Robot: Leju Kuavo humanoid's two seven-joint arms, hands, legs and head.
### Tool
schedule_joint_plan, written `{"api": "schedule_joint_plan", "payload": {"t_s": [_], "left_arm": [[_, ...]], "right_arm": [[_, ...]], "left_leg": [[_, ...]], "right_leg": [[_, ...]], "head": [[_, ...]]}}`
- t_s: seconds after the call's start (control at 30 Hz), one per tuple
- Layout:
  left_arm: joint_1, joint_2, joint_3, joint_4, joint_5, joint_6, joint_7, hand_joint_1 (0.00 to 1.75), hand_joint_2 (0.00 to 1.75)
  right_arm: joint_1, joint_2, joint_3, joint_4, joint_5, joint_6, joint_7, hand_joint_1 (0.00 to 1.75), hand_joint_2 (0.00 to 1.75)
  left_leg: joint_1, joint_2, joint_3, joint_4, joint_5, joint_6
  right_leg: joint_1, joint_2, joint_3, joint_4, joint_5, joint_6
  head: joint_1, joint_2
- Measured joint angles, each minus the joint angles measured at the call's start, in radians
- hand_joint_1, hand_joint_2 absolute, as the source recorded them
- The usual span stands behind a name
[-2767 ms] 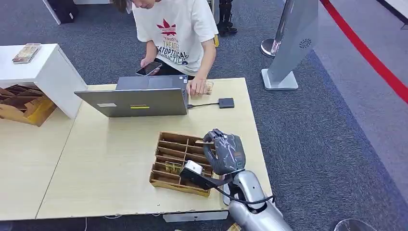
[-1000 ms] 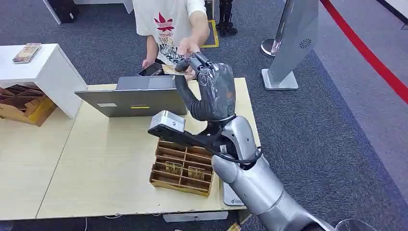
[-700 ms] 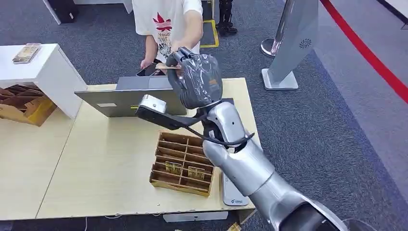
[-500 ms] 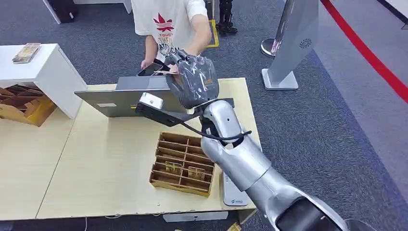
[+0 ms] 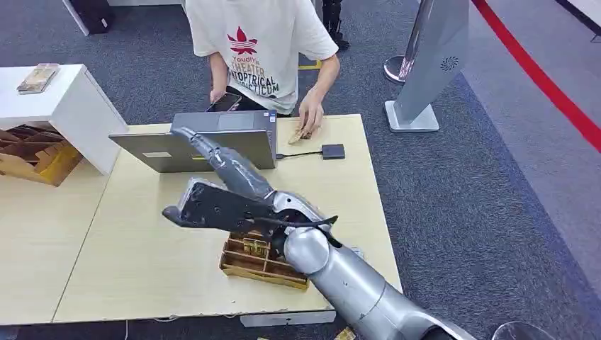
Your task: Pass the card to the sensor for recognition and then transmit it.
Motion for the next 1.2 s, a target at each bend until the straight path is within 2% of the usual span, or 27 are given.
{"api": "schedule_joint_plan", "payload": {"t_s": [0.07, 0.13, 0.2, 0.27, 0.33, 0.47, 0.6, 0.93, 1.2], "left_arm": [[0.004, 0.000, 0.014, 0.000, 0.005, 0.000, -0.007, 0.00, 0.00], [0.010, 0.003, 0.018, 0.000, 0.008, -0.001, -0.011, 0.00, 0.00], [0.009, 0.005, 0.021, 0.000, 0.007, -0.001, -0.013, 0.00, 0.00], [0.010, 0.005, 0.021, 0.000, 0.003, 0.001, -0.013, 0.00, 0.00], [0.011, 0.006, 0.021, 0.000, 0.002, 0.003, -0.014, 0.00, 0.00], [0.011, 0.007, 0.021, 0.000, 0.002, 0.003, -0.014, 0.00, 0.00], [0.017, 0.007, 0.021, 0.000, 0.007, 0.000, -0.014, 0.00, 0.00], [0.028, 0.008, 0.037, 0.000, 0.018, -0.002, -0.013, 0.00, 0.00], [0.029, 0.009, 0.037, 0.000, 0.015, -0.002, -0.008, 0.00, 0.00]], "right_arm": [[0.047, -0.010, 0.008, -0.064, -0.219, 0.095, 0.002, 0.00, 0.00], [0.081, -0.026, 0.020, -0.109, -0.475, 0.233, 0.006, 0.00, 0.00], [0.109, -0.054, 0.029, -0.144, -0.679, 0.362, 0.005, 0.00, 0.00], [0.144, -0.078, 0.035, -0.167, -0.814, 0.455, 0.006, 0.00, 0.00], [0.189, -0.100, 0.041, -0.197, -0.888, 0.509, 0.011, 0.00, 0.00], [0.257, -0.145, 0.060, -0.231, -0.944, 0.567, 0.011, 0.00, 0.00], [0.313, -0.194, 0.062, -0.224, -0.949, 0.645, -0.017, 0.00, 0.00], [0.406, -0.276, 0.062, -0.151, -0.921, 0.708, -0.024, 0.00, 0.00], [0.422, -0.304, 0.071, -0.105, -0.903, 0.764, -0.037, 0.00, 0.00]], "left_leg": [[0.000, -0.001, 0.000, 0.000, 0.000, 0.000], [0.000, 0.000, 0.000, 0.000, 0.000, 0.000], [0.000, 0.000, 0.000, 0.000, 0.000, 0.000], [0.000, -0.001, 0.000, 0.000, 0.000, 0.000], [0.000, -0.001, 0.000, 0.000, 0.000, 0.000], [0.000, -0.001, 0.000, 0.000, 0.000, 0.000], [0.000, 0.000, 0.000, 0.000, 0.000, 0.000], [0.000, 0.000, 0.000, 0.000, 0.000, 0.000], [0.000, 0.000, 0.000, 0.000, 0.000, 0.000]], "right_leg": [[0.000, -0.001, 0.001, 0.000, 0.000, 0.000], [0.000, 0.000, 0.000, 0.000, 0.000, 0.000], [0.000, -0.001, 0.001, -0.001, 0.000, 0.000], [0.000, -0.001, 0.001, -0.001, 0.000, 0.000], [0.000, -0.001, 0.001, -0.001, 0.000, 0.000], [0.000, -0.001, 0.001, -0.001, 0.000, 0.000], [0.000, -0.001, 0.001, -0.001, 0.000, 0.000], [0.000, 0.000, 0.001, -0.001, 0.000, 0.000], [0.000, -0.001, 0.001, -0.001, 0.000, 0.000]], "head": [[0.000, 0.000], [0.000, 0.000], [0.000, 0.000], [0.000, 0.000], [0.000, 0.000], [0.000, 0.000], [0.000, 0.000], [0.000, 0.000], [0.000, 0.000]]}}
